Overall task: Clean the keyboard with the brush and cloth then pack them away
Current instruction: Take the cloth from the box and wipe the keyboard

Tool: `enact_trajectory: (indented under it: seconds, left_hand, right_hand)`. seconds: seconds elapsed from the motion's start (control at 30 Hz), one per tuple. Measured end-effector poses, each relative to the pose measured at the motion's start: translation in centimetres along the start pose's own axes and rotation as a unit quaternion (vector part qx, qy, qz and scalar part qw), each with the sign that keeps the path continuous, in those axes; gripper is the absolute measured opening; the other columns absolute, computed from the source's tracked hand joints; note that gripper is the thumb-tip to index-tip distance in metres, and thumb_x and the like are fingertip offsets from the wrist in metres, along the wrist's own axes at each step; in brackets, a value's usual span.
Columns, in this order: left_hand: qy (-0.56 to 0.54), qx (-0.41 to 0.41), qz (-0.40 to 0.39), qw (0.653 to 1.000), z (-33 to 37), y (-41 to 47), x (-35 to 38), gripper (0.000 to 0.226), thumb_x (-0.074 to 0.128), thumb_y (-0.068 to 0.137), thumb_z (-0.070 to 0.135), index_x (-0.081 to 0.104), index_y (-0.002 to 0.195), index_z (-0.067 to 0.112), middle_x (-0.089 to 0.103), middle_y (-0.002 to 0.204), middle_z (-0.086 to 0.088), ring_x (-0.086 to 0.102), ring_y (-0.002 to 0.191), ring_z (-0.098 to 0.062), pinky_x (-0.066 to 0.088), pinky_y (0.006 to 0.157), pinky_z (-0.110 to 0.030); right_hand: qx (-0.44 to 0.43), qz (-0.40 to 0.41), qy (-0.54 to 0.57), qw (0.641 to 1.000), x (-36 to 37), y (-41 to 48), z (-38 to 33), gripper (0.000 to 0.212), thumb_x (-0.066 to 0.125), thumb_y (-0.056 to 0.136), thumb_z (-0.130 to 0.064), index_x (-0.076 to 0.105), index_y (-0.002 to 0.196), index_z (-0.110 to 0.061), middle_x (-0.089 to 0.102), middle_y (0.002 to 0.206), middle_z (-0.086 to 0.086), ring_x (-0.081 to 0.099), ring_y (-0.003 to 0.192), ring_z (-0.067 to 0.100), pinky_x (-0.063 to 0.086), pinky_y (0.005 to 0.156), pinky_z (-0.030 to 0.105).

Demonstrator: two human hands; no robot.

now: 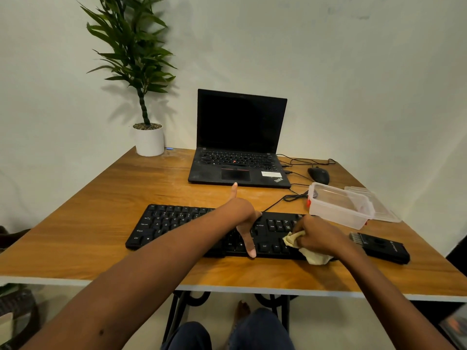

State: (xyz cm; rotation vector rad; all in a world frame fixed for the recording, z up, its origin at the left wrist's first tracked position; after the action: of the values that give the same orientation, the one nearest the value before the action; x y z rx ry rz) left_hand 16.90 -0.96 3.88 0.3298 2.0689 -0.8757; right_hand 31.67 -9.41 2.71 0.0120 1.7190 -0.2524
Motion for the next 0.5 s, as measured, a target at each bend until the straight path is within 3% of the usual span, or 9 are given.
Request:
enact_trajectory:
  seconds: [0.17,0.33,0.5]
  left_hand:
    - [-0.017,0.009,-0.002,1.0,-0.3,0.4,0.3,0.115,0.052,0.068,0.079,-0.006,0.151,0.024,0.025,0.154,-0.01,0.014,0.143,-0.034,-0.024,0.094,-0.071]
    - [-0.021,0.007,-0.006,1.0,-0.2,0.6,0.0,0.116,0.055,0.068,0.078,-0.001,0.151,0.021,0.029,0.152,-0.011,0.017,0.143,-0.034,-0.022,0.096,-0.072]
    - [-0.028,0.002,-0.013,1.0,-0.3,0.3,0.0,0.115,0.054,0.069,0.077,-0.005,0.151,0.022,0.022,0.155,-0.009,0.013,0.143,-0.034,-0.023,0.094,-0.07]
  right_hand:
    - [0.025,0.132,-0.011,0.991,1.4,0.4,-1.9,0.022,0.06,0.087,-0.022,0.062,0.106,-0.012,0.064,0.107,0.007,0.062,0.092,0.021,0.054,0.08,0.035]
    - [0.054,0.027,-0.03,0.998,-0.1,-0.1,-0.9,0.032,0.058,0.088,-0.021,0.054,0.119,-0.013,0.06,0.115,0.008,0.059,0.096,0.021,0.049,0.073,0.026]
    - [0.063,0.12,-0.003,0.991,1.1,0.4,-2.1,0.024,0.061,0.087,-0.02,0.059,0.107,-0.008,0.064,0.101,0.009,0.061,0.089,0.022,0.053,0.077,0.032]
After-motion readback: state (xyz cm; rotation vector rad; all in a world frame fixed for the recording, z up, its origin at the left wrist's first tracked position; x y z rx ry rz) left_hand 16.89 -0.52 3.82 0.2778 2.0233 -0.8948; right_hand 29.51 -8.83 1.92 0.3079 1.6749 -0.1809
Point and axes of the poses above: each hand's wrist, its own y-axis towards the middle knuckle, its own x-axis out of the palm, z = x × y, the point moved 1 cm from there along y, towards the middle knuckle
